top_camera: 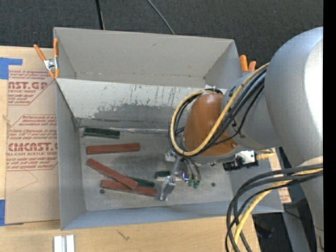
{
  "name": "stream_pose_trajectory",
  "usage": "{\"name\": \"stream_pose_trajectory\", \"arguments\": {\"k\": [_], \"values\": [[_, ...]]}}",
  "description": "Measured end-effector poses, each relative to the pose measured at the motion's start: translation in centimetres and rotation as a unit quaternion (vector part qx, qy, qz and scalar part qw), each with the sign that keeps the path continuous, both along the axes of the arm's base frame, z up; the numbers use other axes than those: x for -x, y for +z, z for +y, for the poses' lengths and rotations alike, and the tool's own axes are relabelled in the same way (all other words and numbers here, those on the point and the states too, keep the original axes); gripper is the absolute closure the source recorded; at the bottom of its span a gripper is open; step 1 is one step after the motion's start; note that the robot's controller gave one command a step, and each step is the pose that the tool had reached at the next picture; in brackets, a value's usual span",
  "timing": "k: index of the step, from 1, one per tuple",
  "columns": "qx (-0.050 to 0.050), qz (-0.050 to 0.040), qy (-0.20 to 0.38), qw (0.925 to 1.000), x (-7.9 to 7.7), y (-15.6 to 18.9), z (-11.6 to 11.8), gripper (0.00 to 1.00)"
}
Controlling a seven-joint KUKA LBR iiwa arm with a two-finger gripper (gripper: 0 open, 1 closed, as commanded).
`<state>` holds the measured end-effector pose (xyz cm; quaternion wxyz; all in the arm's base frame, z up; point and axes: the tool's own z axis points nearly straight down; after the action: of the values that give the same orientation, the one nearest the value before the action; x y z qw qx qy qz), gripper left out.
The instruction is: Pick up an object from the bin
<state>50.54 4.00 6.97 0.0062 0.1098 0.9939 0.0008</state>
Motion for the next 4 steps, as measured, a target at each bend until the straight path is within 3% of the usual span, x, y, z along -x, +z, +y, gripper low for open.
{"name": "stream_pose_trajectory", "arguments": {"k": [1, 4], "values": [[-0.001, 0.0009, 0.009, 1.0, 0.1, 0.6, 0.2, 1.0], [0.0, 0.0054, 0.01, 0.9999, 0.3, 1.9, 0.2, 1.0]]}}
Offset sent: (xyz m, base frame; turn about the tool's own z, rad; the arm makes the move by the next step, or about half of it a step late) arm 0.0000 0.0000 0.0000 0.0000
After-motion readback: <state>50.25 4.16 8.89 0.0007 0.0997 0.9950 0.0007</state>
